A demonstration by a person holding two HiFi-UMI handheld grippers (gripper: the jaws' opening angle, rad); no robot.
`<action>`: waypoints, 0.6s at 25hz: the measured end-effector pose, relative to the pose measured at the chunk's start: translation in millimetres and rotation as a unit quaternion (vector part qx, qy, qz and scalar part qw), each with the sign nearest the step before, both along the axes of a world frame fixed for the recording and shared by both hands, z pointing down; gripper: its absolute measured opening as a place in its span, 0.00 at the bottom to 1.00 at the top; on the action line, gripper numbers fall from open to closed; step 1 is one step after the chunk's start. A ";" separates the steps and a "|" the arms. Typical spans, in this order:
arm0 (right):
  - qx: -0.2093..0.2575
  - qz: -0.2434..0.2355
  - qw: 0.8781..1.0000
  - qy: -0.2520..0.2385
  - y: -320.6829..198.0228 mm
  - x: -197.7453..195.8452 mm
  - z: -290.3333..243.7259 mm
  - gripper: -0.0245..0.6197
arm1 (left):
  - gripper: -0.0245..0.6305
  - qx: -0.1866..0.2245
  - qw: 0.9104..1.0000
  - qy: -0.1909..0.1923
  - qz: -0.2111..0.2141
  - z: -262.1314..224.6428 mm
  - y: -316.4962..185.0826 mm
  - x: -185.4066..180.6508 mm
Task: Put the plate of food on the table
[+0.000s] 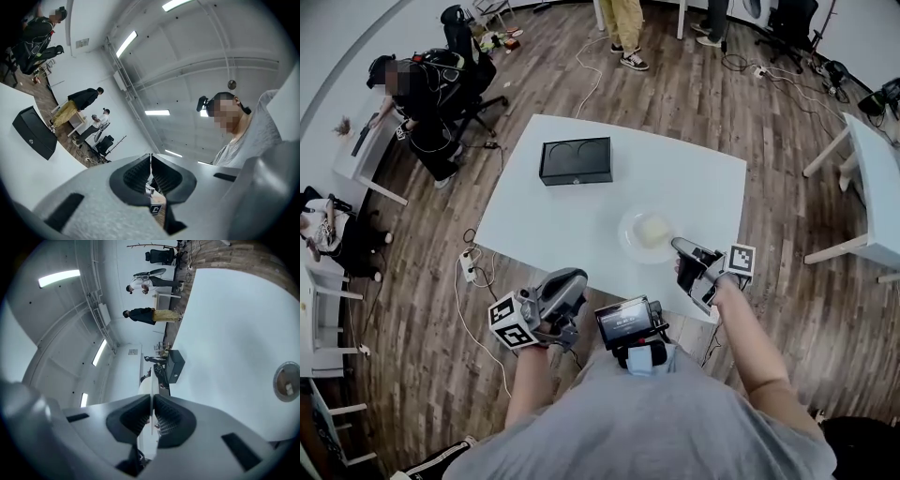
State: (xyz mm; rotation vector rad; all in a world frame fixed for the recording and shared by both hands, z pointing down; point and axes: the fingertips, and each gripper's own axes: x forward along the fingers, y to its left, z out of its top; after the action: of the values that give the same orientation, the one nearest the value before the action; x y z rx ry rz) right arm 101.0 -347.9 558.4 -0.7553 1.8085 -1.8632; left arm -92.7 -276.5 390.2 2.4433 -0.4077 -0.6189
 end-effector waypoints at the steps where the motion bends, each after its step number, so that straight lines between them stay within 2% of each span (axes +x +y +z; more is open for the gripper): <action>1: -0.003 -0.002 1.000 0.001 -5.5 -7.7 5.4 0.10 | 0.07 -0.002 1.000 -0.002 0.000 1.5 -5.1 -5.1; 8: -0.021 -0.018 1.000 0.003 -27.2 -38.3 49.7 0.10 | 0.07 -0.016 1.000 -0.015 0.007 16.1 -23.2 -12.0; 15: -0.047 -0.029 0.998 0.012 -37.6 -43.6 106.7 0.10 | 0.07 -0.036 0.999 -0.027 0.013 34.6 -36.0 1.8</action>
State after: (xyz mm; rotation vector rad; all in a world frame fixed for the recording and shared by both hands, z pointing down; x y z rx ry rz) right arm 57.3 -385.5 665.1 -0.7686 1.7856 -1.9957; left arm -90.9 -312.5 424.9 2.3975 -0.4120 -0.5200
